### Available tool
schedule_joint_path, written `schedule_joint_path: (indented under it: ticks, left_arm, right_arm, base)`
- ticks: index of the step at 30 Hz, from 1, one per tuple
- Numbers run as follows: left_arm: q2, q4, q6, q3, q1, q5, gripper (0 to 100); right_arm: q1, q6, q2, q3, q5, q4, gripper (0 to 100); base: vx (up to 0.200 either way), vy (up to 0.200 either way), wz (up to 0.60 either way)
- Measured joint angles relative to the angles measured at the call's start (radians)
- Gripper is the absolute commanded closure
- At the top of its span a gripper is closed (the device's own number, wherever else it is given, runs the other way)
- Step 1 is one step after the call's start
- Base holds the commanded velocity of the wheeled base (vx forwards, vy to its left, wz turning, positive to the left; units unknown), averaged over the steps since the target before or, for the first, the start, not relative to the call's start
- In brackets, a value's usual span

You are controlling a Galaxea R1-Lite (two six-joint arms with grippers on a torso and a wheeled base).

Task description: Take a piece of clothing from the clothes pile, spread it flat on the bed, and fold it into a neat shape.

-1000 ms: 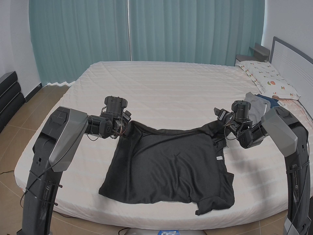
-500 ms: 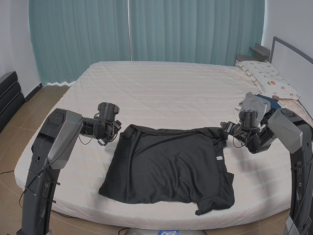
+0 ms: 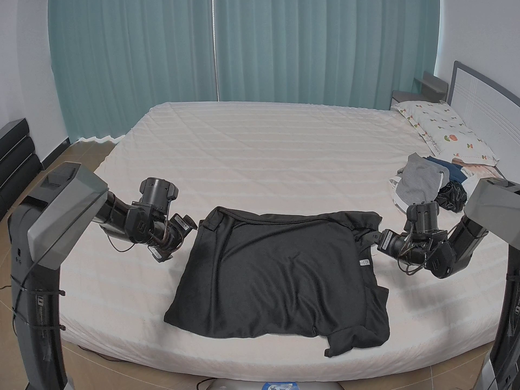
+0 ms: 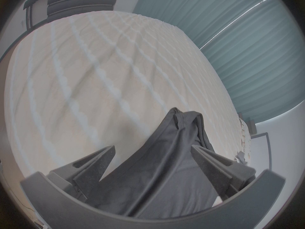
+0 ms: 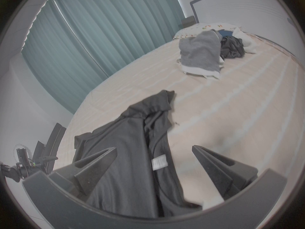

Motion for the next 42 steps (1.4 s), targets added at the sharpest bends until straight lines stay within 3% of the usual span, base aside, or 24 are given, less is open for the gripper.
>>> schedule_joint_path:
  ticks: [12, 17, 25, 32, 42]
  left_arm:
    - [-0.254, -0.328, 0.001, 0.598, -0.018, -0.117, 0]
    - [-0.323, -0.436, -0.002, 0.747, -0.041, -0.143, 0]
    - [-0.367, -0.474, -0.012, 0.817, -0.061, -0.159, 0]
    - [-0.327, -0.486, -0.009, 0.819, -0.058, -0.149, 0]
    - [-0.188, -0.627, 0.052, 0.804, -0.064, -0.001, 0]
  right_arm:
    - [0.057, 0.121, -0.129, 0.327, -0.027, -0.044, 0]
    - [0.08, 0.121, -0.163, 0.474, -0.054, -0.146, 0]
    - [0.096, 0.087, -0.148, 0.555, -0.069, -0.216, 0]
    - [0.092, 0.076, -0.133, 0.571, -0.064, -0.236, 0]
    - [0.082, 0.069, -0.118, 0.573, -0.055, -0.244, 0]
  base:
    - [0.0, 0.0, 0.0]
    - [0.0, 0.0, 0.0]
    - [-0.15, 0.0, 0.0]
    - [0.0, 0.0, 0.0]
    - [0.0, 0.0, 0.0]
